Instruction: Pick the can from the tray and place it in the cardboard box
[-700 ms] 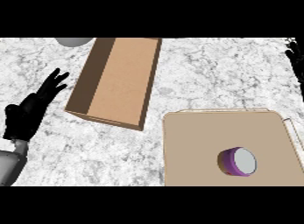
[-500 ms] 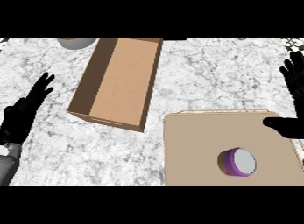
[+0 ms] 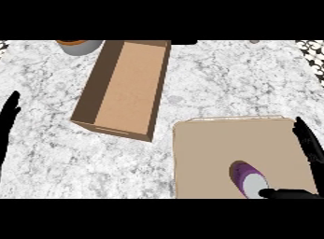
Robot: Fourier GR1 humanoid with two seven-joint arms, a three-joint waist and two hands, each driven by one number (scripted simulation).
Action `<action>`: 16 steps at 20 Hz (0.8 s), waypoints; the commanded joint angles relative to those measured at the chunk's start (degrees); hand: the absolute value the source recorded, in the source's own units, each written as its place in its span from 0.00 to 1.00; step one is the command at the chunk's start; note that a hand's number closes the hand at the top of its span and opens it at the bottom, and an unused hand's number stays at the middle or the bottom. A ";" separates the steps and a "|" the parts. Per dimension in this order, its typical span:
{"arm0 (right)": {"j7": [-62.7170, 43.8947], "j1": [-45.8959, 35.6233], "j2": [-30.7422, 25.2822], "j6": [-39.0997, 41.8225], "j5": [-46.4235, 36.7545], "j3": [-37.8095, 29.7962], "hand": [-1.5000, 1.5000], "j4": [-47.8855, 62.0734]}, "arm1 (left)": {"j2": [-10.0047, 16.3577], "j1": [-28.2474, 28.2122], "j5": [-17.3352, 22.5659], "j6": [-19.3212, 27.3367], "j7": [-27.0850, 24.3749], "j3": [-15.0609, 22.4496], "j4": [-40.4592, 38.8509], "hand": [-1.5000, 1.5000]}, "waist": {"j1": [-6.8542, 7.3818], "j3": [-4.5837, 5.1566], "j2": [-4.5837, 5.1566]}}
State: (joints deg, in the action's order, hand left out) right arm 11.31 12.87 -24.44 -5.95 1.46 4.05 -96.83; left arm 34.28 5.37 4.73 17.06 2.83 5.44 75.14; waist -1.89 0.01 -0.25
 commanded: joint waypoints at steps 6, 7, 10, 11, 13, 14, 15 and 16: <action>27.17 10.61 -2.13 6.80 -0.05 -5.86 0.00 7.49 | -3.05 0.90 -3.44 1.29 -0.49 0.22 -2.18 0.50 | 1.20 -0.03 0.22; 26.29 8.13 -3.38 5.17 -2.90 -6.22 0.00 10.35 | -1.68 -1.19 -2.05 0.39 0.42 -0.63 1.17 0.50 | 1.88 -0.06 0.18; 18.59 9.85 -8.65 2.81 -11.53 -3.41 0.00 5.71 | -1.99 -0.35 -2.25 0.24 0.29 -0.49 0.07 0.50 | 2.08 0.05 0.27; 15.83 10.71 -12.15 4.94 -11.66 -4.33 0.00 3.94 | -1.72 -0.64 -2.71 0.33 0.23 -0.28 0.86 0.50 | 2.05 0.08 0.22; 10.80 8.34 -15.32 9.04 -10.91 -4.64 0.00 1.34 | -3.06 0.55 -4.02 1.39 -0.60 -0.07 -0.98 0.50 | 1.86 0.10 0.36; 9.01 9.36 -17.69 10.58 -11.74 -4.74 0.00 0.14 | -2.64 -0.45 -3.37 1.10 -0.80 -0.83 -0.76 0.50 | 1.97 0.13 0.31; 7.65 9.93 -17.16 10.85 -13.17 -3.29 0.00 -1.12 | -3.10 0.48 -4.39 1.41 1.05 0.10 0.13 0.50 | 1.77 0.07 0.26; 4.63 9.40 -17.57 11.75 -13.69 -2.67 0.00 -2.85 | -2.73 -2.39 -3.10 -0.53 -3.49 -0.92 -0.49 0.50 | 2.12 0.11 0.25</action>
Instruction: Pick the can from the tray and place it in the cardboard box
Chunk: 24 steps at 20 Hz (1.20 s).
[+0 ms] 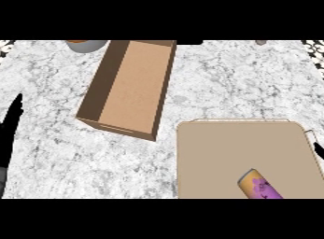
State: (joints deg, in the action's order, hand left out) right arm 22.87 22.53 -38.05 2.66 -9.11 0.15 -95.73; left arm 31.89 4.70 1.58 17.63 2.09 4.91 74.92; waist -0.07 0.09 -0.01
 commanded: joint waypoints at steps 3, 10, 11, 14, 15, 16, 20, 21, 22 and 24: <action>-15.22 -6.55 -6.16 6.84 -6.85 4.56 0.00 -2.53 | -0.42 2.04 -1.26 -0.37 1.13 -0.09 -0.78 0.50 | 0.69 -0.01 0.20; -28.73 -13.92 -2.93 17.47 -6.43 8.79 0.00 -6.17 | -1.15 0.98 -2.13 -1.92 2.48 -1.90 1.38 0.50 | 0.27 -0.07 0.00; -31.01 -12.99 -3.10 17.66 -7.68 9.53 0.00 -7.78 | 0.70 0.67 -1.00 -4.68 0.39 -3.23 0.08 0.50 | 0.19 -0.05 -0.01; -32.55 -15.49 0.82 17.34 -12.75 12.21 0.00 -5.06 | -2.67 1.62 -3.03 -2.84 -1.64 -3.93 -3.51 0.50 | 0.01 -0.06 0.05; -32.53 -18.63 1.93 17.87 -13.64 11.80 0.00 -2.39 | -2.32 4.39 -3.69 -4.10 2.58 -3.35 -2.07 0.50 | 0.07 -0.08 0.06; -30.52 -17.62 2.35 18.39 -14.88 11.29 0.00 -0.89 | -2.84 0.59 -4.06 -3.84 1.43 -4.15 -0.07 0.50 | 0.17 -0.09 0.00; -34.12 -21.08 5.91 21.59 -16.72 11.57 0.00 -2.40 | -3.19 1.85 -4.88 -5.73 0.48 -6.89 -1.74 0.50 | 0.13 -0.08 0.01; -34.52 -20.05 8.02 21.19 -16.69 11.37 0.00 -3.10 | -3.85 -1.03 -6.67 -4.49 3.18 -5.91 4.01 0.50 | 0.19 -0.09 -0.04; -30.13 -16.23 6.09 20.88 -17.64 8.97 0.00 -3.02 | -5.69 -0.61 -8.14 -4.32 3.11 -5.15 3.37 0.50 | -0.01 -0.09 -0.04; -33.38 -17.55 9.26 21.05 -20.25 11.35 0.00 -3.83 | -4.68 1.10 -6.26 -7.63 -0.13 -8.43 -1.27 0.50 | -0.04 -0.08 -0.02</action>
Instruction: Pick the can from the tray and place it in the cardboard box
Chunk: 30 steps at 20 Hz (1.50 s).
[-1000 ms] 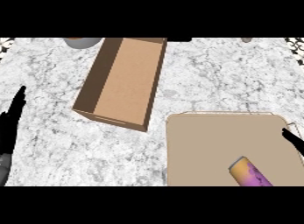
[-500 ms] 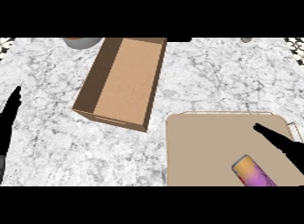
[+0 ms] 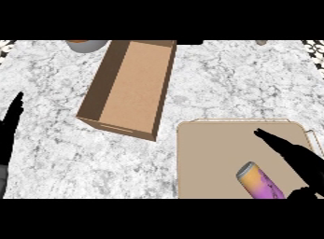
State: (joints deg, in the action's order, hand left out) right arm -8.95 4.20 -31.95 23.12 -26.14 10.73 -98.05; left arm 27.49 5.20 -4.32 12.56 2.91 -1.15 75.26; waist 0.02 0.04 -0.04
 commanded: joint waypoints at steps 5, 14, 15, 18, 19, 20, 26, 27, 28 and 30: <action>4.00 3.52 4.56 1.41 -2.84 -1.72 0.00 -1.86 | -2.24 -1.45 -3.70 -1.19 2.56 -1.83 4.39 0.50 | -0.05 -0.05 -0.03; 1.13 4.46 7.21 8.05 -1.33 -3.08 0.00 -11.29 | -1.08 2.58 -3.66 -6.17 0.22 -7.11 -1.76 0.50 | -0.36 -0.03 0.01; -4.28 1.76 8.71 10.45 -2.05 -1.32 0.00 -12.20 | -2.92 -1.23 -3.76 -5.52 -0.01 -6.21 2.39 0.50 | -0.08 -0.03 -0.01; -3.87 5.14 9.33 8.47 -7.23 1.92 0.00 -11.34 | -4.04 1.31 -5.90 -4.38 6.10 -4.58 4.82 0.50 | -0.22 -0.05 -0.03; -8.13 2.39 8.72 12.65 -4.78 0.17 0.00 -12.56 | -5.53 1.69 -7.37 -2.21 4.86 -4.08 3.98 0.50 | -0.19 -0.03 -0.01; -8.20 1.68 10.16 11.74 -5.27 -0.58 0.00 -10.69 | -1.90 0.37 -4.14 -7.24 -0.32 -8.13 0.18 0.50 | -0.08 -0.02 0.02; -3.08 1.38 12.90 4.57 -14.28 3.96 0.00 1.57 | -7.49 0.70 -8.78 -2.71 0.97 -4.75 0.90 0.50 | -0.05 -0.05 0.08; -3.14 4.22 13.31 4.89 -13.41 2.65 0.00 -2.27 | -6.03 0.47 -7.69 -5.44 4.72 -6.30 4.67 0.50 | -0.10 -0.05 0.00; -4.35 -0.19 14.53 4.80 -14.17 1.99 1.00 1.79 | -5.83 -0.36 -7.12 -5.77 -1.52 -7.76 -0.09 0.50 | 0.01 -0.04 0.05; -1.11 -2.17 14.61 -3.45 -20.37 4.27 1.00 2.74 | -5.65 -1.13 -7.13 -5.55 1.12 -6.71 2.94 0.50 | 0.33 -0.08 0.05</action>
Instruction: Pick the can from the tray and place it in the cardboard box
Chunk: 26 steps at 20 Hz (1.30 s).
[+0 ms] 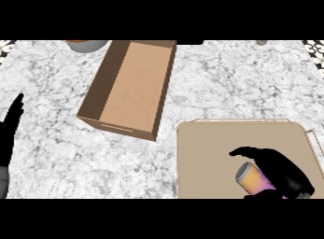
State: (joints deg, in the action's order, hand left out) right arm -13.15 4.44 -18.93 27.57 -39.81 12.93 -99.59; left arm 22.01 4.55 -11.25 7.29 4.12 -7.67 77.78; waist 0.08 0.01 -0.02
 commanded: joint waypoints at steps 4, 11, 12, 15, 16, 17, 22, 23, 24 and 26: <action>5.80 -2.28 3.32 -15.82 -11.46 2.27 1.00 8.61 | 0.34 0.32 0.43 -1.64 -2.72 -1.70 -2.83 0.50 | 0.13 -0.03 0.07; 17.42 -25.50 -4.28 -8.52 -9.17 -1.88 1.00 21.04 | -0.73 3.67 -0.44 -2.73 -0.37 0.94 -0.37 0.50 | 4.65 -0.19 1.25; 21.47 -27.88 -7.15 -6.68 -7.83 -2.66 1.00 21.17 | -0.98 4.03 -0.95 -2.21 -0.44 1.23 -0.45 0.50 | 5.52 -0.22 1.60; 28.84 -35.80 -8.80 -8.32 -8.04 -3.39 1.00 27.80 | -0.52 5.25 -1.25 -3.36 -1.01 2.02 -1.08 0.50 | 6.52 -0.23 2.04; 30.76 -37.70 -9.16 -11.04 -9.57 -3.69 1.00 31.64 | -1.67 5.47 -1.10 -2.25 -1.84 1.69 -2.28 0.50 | 6.14 -0.20 2.18; 32.87 -40.00 -9.10 -13.39 -9.80 -4.61 1.00 34.05 | -2.10 5.97 -2.08 -1.42 -0.39 2.31 -1.81 0.50 | 5.66 -0.25 1.96; 41.53 -50.21 -11.42 -19.59 -8.28 -10.76 1.00 45.62 | -1.22 5.86 -1.51 -2.00 -1.61 1.16 -2.79 0.50 | 4.80 -0.16 1.65; 42.59 -50.84 -8.41 -23.28 -8.77 -10.19 1.00 46.90 | -2.76 5.62 -2.59 -0.60 -0.28 2.16 -2.62 0.50 | 4.10 -0.16 1.36; 43.87 -53.17 -8.50 -23.73 -7.26 -11.90 1.00 47.27 | -1.87 5.67 -1.66 -1.27 -1.24 1.06 -2.96 0.50 | 4.26 -0.14 1.36; 48.67 -53.93 -6.00 -28.53 -7.36 -11.51 1.00 49.24 | -1.54 5.21 -1.45 -1.54 -1.05 0.50 -3.89 0.50 | 3.74 -0.14 1.21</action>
State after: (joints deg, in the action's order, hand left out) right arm 29.04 -44.52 -27.15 5.19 -47.94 3.11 -55.27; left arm 20.31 10.04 -13.05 5.89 2.99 -6.45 74.86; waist 4.35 -0.15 1.41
